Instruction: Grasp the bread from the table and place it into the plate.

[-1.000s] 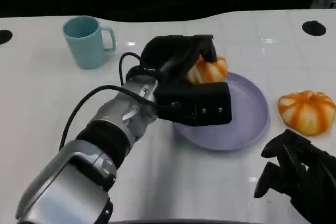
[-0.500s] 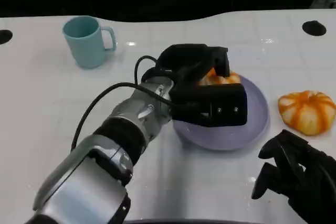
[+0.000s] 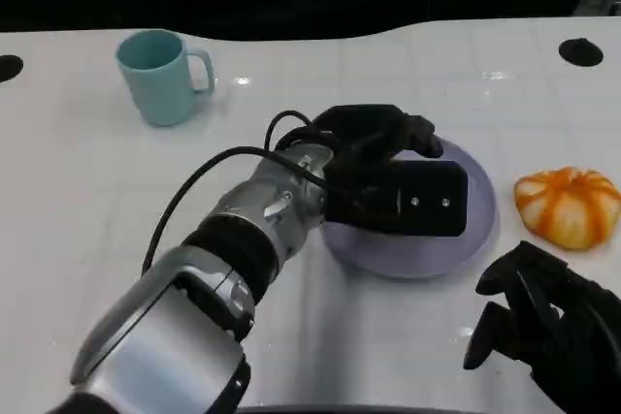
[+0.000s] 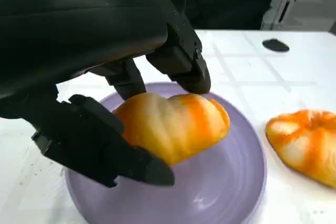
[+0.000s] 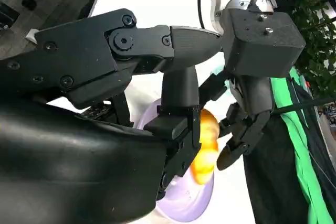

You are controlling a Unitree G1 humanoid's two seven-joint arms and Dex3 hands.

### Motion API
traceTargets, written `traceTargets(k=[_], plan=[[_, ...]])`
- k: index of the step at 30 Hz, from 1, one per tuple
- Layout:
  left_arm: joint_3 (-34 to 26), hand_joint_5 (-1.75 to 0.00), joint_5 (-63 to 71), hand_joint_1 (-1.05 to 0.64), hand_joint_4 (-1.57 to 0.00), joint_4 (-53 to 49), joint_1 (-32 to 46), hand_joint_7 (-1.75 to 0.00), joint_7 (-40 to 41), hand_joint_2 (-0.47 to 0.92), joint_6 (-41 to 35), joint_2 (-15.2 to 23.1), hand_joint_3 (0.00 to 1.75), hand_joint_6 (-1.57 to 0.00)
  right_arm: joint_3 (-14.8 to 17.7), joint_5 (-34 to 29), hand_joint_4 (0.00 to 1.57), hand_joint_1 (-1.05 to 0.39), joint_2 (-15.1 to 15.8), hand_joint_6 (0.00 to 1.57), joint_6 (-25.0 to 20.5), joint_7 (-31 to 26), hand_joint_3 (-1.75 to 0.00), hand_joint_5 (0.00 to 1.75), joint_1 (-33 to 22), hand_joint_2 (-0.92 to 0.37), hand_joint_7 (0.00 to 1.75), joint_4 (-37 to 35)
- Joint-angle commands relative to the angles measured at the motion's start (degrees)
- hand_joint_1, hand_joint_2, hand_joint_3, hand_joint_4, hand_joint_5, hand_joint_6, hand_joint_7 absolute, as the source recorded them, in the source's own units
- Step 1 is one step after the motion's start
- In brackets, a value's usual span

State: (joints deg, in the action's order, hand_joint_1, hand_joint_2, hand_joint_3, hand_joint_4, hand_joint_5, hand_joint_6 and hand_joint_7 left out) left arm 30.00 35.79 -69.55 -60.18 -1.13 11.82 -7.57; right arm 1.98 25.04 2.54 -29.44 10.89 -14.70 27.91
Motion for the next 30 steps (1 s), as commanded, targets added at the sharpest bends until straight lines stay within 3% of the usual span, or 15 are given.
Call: traceTargets(k=[1, 10, 16, 21, 24, 25, 27, 30], plan=[[1.1, -0.20, 0.6, -0.65, -0.28, -0.3, -1.9, 0.00, -2.8, 0.92, -0.4, 0.9, 0.34, -0.30, 0.4, 0.2, 0.65, -0.45, 0.5, 0.48, 0.5, -0.1, -0.38, 1.75, -0.3, -0.92, 1.63, 0.6], [0.2, -0.07, -1.8, -0.86, -0.06, -0.4, -2.8, 0.00, -13.1, 0.92, 0.8, 2.7, 0.46, -0.14, 0.5, 0.2, 0.65, -0.46, 0.6, 0.50, 0.3, -0.3, -0.37, 1.75, -0.1, -0.92, 1.62, 0.4], [-3.3, -0.08, -5.5, -0.89, -0.09, 1.5, -1.9, -0.02, -15.4, 0.92, 2.0, 4.2, 0.51, -0.18, 0.5, 0.1, 0.65, -0.45, 0.5, 0.49, 0.5, -0.3, -0.37, 1.75, 0.0, -0.92, 1.62, 0.3], [-9.9, -0.14, -13.2, -0.81, -0.19, 4.5, 1.7, -0.06, -17.0, 0.92, 4.9, 5.6, 0.49, -0.27, 0.4, 0.3, 0.64, -0.45, 0.4, 0.49, 0.0, -0.6, -0.37, 1.75, 0.3, -0.92, 1.63, 0.2], [-13.7, -0.27, -18.2, -0.73, -0.40, 6.3, 4.4, -0.12, -18.7, 0.92, 7.1, 6.0, 0.46, -0.42, 0.4, 0.1, 0.64, -0.45, 0.3, 0.48, 0.1, -0.7, -0.38, 1.75, 0.3, -0.92, 1.63, 0.1], [-14.8, -0.30, -19.6, -0.72, -0.44, 6.9, 5.3, -0.13, -19.1, 0.92, 7.7, 6.1, 0.46, -0.45, 0.4, 0.2, 0.64, -0.45, 0.3, 0.48, 0.0, -0.8, -0.38, 1.75, 0.4, -0.92, 1.63, 0.1], [-18.0, -0.58, -23.8, -0.67, -0.48, 9.0, 8.0, -0.15, -20.4, 0.92, 7.4, 5.7, 0.42, -0.55, 0.4, 0.3, 0.64, -0.45, 0.3, 0.48, -0.2, -0.9, -0.38, 1.75, 0.3, -0.92, 1.63, 0.3], [-22.7, -0.71, -31.0, -0.60, -0.52, 14.2, 13.0, -0.16, -23.0, 0.92, 5.0, 4.7, 0.40, -0.60, 0.3, 0.1, 0.64, -0.45, 0.6, 0.48, 0.5, -0.4, -0.38, 1.75, 0.3, -0.92, 1.63, 0.0]])
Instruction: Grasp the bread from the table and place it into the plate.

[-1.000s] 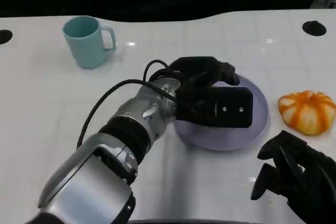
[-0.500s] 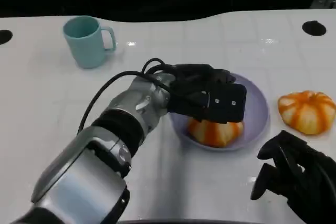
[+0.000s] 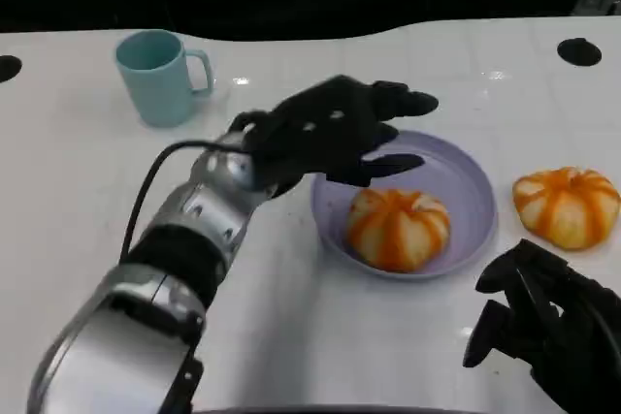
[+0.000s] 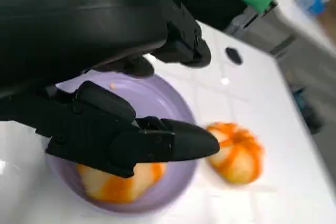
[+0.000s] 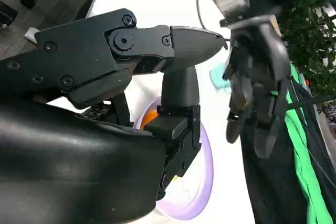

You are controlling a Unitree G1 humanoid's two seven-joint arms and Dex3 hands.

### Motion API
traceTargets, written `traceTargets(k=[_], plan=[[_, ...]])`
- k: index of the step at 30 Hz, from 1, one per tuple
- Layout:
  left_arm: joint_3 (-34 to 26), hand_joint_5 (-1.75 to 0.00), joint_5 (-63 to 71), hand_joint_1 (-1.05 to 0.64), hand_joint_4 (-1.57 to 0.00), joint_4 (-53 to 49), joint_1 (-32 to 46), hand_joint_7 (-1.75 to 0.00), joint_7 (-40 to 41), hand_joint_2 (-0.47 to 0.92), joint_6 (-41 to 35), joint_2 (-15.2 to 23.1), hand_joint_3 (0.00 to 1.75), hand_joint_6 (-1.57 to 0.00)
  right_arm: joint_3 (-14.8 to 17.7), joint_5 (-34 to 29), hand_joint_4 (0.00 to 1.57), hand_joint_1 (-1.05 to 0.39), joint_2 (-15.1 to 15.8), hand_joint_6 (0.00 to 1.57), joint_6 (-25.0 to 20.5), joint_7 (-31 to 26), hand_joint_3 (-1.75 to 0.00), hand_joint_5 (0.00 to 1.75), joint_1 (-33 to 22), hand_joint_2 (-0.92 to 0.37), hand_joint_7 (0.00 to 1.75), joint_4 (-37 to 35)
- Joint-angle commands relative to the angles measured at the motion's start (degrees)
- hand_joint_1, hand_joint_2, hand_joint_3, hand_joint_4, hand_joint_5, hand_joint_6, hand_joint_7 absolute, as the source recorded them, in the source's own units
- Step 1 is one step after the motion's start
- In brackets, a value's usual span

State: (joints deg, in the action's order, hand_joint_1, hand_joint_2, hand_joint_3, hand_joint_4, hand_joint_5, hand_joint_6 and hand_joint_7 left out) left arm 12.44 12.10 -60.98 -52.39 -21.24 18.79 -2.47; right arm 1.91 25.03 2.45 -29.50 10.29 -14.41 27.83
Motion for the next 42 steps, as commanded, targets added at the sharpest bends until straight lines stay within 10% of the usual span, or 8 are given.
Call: traceTargets(k=[1, 10, 23, 42], plan=[[-6.1, -0.74, -9.1, -0.60, -0.55, 7.7, 6.8, -0.18, -3.5, 0.92, -2.8, -0.7, 0.40, -0.63, 0.3, 0.1, 0.64, -0.45, 0.8, 0.48, 0.7, 0.4, -0.39, 1.75, 0.1, -0.92, 1.63, -0.1], [-10.0, -1.02, -19.7, -0.55, -0.63, 28.0, 20.5, -0.28, -5.7, 0.92, -10.1, -1.8, 0.42, -0.77, 0.4, 0.2, 0.64, -0.44, 0.5, 0.48, 0.6, 0.1, -0.38, 1.75, 0.3, -0.92, 1.63, -0.4], [-14.0, -1.70, -33.8, -0.59, -0.67, 56.8, 37.8, -1.40, -1.5, 0.92, -33.2, -2.4, 0.48, -0.61, 0.6, 0.5, 0.63, -0.44, 0.6, 0.49, -1.0, -0.8, -0.37, 1.75, 0.4, -0.92, 1.61, 0.5], [-19.1, -1.75, -49.4, -0.54, -0.81, 79.3, 56.7, -1.75, 8.9, 0.92, -52.5, -3.5, 0.50, -0.60, 0.1, -0.1, 0.63, -0.44, 0.7, 0.49, -0.2, -0.5, -0.40, 1.75, 0.4, -0.92, 1.62, 0.5]])
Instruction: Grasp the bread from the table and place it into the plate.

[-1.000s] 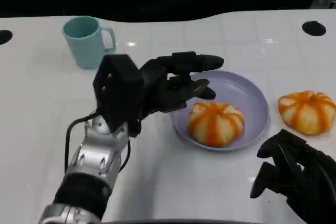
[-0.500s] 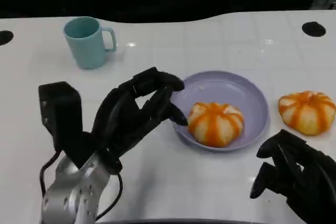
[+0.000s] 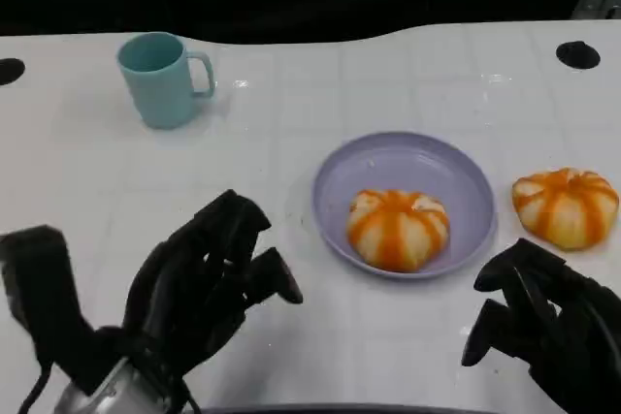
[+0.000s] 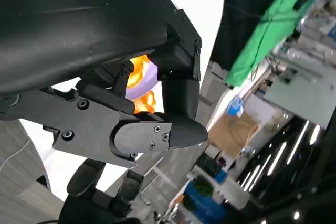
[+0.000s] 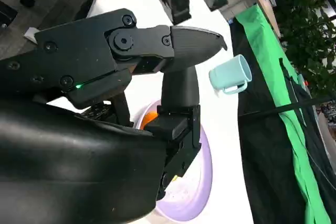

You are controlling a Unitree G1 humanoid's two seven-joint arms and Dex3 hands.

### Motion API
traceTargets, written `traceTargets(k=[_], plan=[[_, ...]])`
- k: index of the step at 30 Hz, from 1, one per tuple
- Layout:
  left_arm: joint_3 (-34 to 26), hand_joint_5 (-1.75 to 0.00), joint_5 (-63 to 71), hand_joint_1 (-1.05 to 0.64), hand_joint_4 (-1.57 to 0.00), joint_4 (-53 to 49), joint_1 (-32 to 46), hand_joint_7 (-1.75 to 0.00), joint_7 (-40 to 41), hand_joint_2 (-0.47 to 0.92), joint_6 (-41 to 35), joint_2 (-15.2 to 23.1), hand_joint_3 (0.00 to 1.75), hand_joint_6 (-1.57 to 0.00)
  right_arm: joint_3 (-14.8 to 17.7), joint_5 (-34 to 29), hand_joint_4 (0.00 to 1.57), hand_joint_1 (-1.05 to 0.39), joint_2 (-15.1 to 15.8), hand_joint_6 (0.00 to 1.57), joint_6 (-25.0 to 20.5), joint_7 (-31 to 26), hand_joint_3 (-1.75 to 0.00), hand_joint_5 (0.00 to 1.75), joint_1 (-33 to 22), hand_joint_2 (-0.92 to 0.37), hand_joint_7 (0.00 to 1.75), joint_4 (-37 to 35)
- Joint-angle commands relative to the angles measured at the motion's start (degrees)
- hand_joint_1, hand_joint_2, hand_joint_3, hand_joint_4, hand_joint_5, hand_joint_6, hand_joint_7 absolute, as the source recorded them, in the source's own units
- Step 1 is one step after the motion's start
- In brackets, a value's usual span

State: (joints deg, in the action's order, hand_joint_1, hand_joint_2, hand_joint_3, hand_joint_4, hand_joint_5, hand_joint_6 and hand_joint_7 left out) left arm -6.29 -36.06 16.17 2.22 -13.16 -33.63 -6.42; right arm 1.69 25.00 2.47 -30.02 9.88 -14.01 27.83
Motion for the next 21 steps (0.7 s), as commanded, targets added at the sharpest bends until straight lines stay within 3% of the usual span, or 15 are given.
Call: traceTargets(k=[1, 21], plan=[[-0.3, -1.75, -1.5, -0.54, -0.82, 2.4, 2.5, -1.75, 0.8, 0.92, -0.1, 0.5, 0.50, -0.61, 0.4, 0.0, 0.63, -0.44, 0.7, 0.49, 0.3, -0.1, -0.40, 1.75, 0.0, -0.92, 1.62, 0.5], [1.2, -1.75, -1.3, -0.54, -0.87, 4.1, 7.3, -1.75, 1.3, 0.92, 0.5, 1.0, 0.44, -0.65, 1.3, 0.5, 0.63, -0.45, 1.0, 0.50, 0.7, 0.5, -0.38, 1.75, -0.4, -0.92, 1.60, 0.3]])
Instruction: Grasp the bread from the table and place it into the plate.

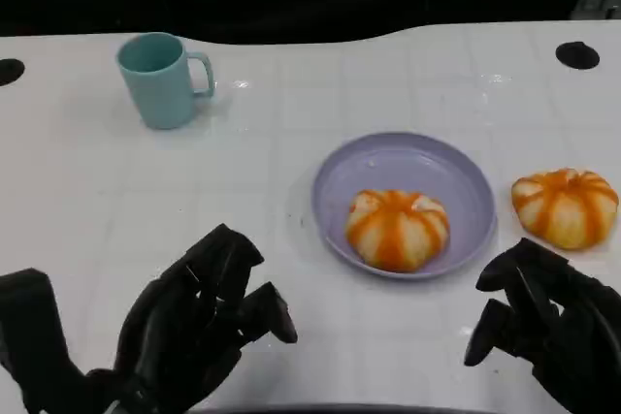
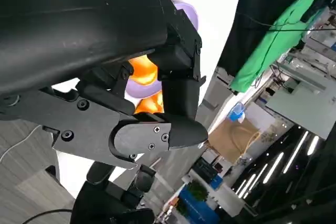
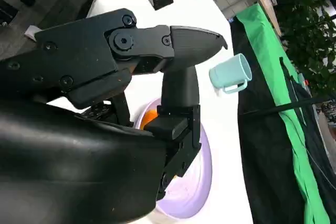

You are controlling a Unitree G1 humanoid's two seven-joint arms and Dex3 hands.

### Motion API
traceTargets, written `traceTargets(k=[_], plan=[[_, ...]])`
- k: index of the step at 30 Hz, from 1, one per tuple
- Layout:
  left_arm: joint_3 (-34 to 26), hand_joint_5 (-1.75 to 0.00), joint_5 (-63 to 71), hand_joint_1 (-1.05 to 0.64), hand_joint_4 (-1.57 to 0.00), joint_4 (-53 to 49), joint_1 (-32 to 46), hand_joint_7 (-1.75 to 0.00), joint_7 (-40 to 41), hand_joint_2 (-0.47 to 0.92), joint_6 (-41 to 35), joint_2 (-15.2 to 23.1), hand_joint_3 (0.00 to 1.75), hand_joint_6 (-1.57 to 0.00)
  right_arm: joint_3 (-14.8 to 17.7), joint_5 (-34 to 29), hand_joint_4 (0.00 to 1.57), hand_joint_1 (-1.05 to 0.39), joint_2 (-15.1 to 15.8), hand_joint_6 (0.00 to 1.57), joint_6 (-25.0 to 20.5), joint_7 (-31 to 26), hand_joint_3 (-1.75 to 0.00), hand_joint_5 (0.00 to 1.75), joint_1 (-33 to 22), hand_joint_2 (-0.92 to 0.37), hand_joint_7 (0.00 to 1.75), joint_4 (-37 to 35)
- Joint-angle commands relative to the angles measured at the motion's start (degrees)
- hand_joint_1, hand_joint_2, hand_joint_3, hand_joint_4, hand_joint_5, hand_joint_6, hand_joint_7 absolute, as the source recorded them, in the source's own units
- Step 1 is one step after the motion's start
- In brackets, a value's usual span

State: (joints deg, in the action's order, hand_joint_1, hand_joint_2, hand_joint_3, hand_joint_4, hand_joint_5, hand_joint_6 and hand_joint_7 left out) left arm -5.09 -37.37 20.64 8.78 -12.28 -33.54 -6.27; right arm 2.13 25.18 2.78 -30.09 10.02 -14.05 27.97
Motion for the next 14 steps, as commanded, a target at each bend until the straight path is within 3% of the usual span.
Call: traceTargets(k=[1, 14], plan=[[0.1, -1.75, 0.3, -0.54, -0.87, -0.6, 0.8, -1.75, 0.4, 0.92, 0.5, 1.0, 0.44, -0.65, 0.8, 0.2, 0.63, -0.46, 0.7, 0.50, 0.7, 0.3, -0.38, 1.75, -0.3, -0.92, 1.60, 0.2], [0.8, -1.75, 1.3, -0.54, -0.86, -1.9, 0.6, -1.75, -0.2, 0.92, 2.1, 1.7, 0.45, -0.63, 0.7, -0.3, 0.64, -0.46, 0.9, 0.50, 1.8, 0.9, -0.38, 1.75, -0.5, -0.92, 1.61, -0.3]])
